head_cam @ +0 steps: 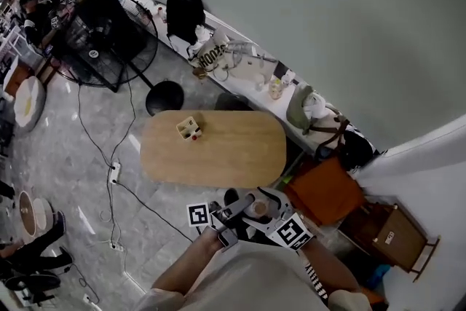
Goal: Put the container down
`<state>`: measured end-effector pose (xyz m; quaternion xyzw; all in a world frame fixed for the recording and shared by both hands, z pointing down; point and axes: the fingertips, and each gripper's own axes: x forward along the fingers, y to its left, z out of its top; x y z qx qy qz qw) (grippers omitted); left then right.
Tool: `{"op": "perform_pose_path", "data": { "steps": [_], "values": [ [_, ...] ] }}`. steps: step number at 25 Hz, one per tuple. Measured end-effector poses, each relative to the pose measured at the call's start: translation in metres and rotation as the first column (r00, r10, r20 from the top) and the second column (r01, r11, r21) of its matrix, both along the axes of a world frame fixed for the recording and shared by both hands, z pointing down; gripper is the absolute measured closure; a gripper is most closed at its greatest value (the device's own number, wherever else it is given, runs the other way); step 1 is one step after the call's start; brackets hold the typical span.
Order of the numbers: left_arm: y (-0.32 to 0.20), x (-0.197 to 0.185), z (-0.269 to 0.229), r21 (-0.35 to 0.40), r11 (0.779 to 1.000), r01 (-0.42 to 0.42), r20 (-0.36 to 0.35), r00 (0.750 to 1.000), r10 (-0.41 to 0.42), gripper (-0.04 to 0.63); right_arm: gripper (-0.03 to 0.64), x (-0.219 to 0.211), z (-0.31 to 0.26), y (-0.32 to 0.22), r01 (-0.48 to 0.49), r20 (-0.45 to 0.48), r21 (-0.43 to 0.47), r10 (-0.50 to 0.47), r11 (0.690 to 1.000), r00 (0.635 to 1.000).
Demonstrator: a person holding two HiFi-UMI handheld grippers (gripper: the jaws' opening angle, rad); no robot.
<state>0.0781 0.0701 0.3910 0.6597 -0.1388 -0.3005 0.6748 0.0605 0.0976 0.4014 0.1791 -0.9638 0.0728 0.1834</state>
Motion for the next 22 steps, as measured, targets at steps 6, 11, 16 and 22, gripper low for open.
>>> {"op": "perform_pose_path", "data": {
  "steps": [6, 11, 16, 22],
  "values": [
    [-0.054, -0.025, 0.029, -0.042, 0.998, -0.056, -0.044, 0.998, 0.054, 0.293, 0.228, -0.026, 0.027, -0.055, -0.061, -0.009, -0.051, 0.061, 0.997, 0.998],
    [-0.099, -0.042, 0.058, -0.076, 0.992, -0.101, -0.079, 0.992, 0.095, 0.293, 0.229, -0.044, 0.056, -0.1, -0.101, -0.019, -0.104, 0.1, 0.989, 0.995],
    [-0.13, -0.052, 0.087, -0.078, 0.981, -0.177, -0.101, 0.98, 0.169, 0.291, 0.229, -0.055, 0.084, -0.132, -0.129, -0.021, -0.164, 0.127, 0.978, 0.992],
    [-0.166, -0.059, 0.128, -0.107, 0.972, -0.21, -0.088, 0.976, 0.202, 0.291, 0.229, -0.062, 0.123, -0.17, -0.186, -0.03, -0.207, 0.184, 0.96, 0.982]
  ]
}}
